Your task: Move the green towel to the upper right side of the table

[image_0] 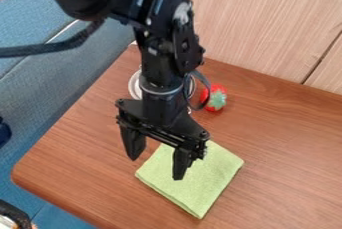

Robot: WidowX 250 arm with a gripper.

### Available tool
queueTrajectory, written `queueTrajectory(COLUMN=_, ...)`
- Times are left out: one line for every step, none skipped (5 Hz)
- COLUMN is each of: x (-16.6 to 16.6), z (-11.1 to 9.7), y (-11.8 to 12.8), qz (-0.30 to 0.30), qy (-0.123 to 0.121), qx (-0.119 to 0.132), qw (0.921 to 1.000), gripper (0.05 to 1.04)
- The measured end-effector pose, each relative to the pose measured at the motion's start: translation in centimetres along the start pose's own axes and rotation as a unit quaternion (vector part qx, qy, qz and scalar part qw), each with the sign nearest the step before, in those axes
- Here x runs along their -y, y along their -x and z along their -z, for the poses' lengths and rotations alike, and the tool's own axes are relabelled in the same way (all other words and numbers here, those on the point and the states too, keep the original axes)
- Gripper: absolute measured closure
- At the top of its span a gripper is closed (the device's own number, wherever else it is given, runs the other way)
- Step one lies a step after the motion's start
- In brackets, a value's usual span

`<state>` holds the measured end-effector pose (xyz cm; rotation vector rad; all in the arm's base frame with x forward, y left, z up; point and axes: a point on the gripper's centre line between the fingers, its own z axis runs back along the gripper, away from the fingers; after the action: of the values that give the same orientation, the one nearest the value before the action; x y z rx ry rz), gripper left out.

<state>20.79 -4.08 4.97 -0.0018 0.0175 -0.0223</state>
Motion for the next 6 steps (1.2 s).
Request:
queueTrajectory(x=-0.2, z=2.0, y=-0.2, qz=0.014, qy=-0.007, qx=-0.016, qw=0.9998, gripper=0.083)
queueTrajectory(x=0.1, z=3.5, y=-0.7, qz=0.032, qy=-0.012, qx=-0.010, qw=0.9994, gripper=0.083)
queueTrajectory(x=0.3, z=5.0, y=-1.0, qz=0.056, qy=-0.010, qx=-0.006, qw=0.9983, gripper=0.083)
queueTrajectory(x=0.7, z=6.3, y=-1.5, qz=0.070, qy=-0.001, qx=-0.015, qw=0.9974, gripper=0.083)
queueTrajectory(x=1.1, z=6.9, y=-2.2, qz=0.076, qy=0.013, qx=-0.012, qw=0.9969, gripper=0.082)
queueTrajectory(x=1.4, z=6.9, y=-3.4, qz=0.074, qy=0.018, qx=-0.004, qw=0.9971, gripper=0.082)
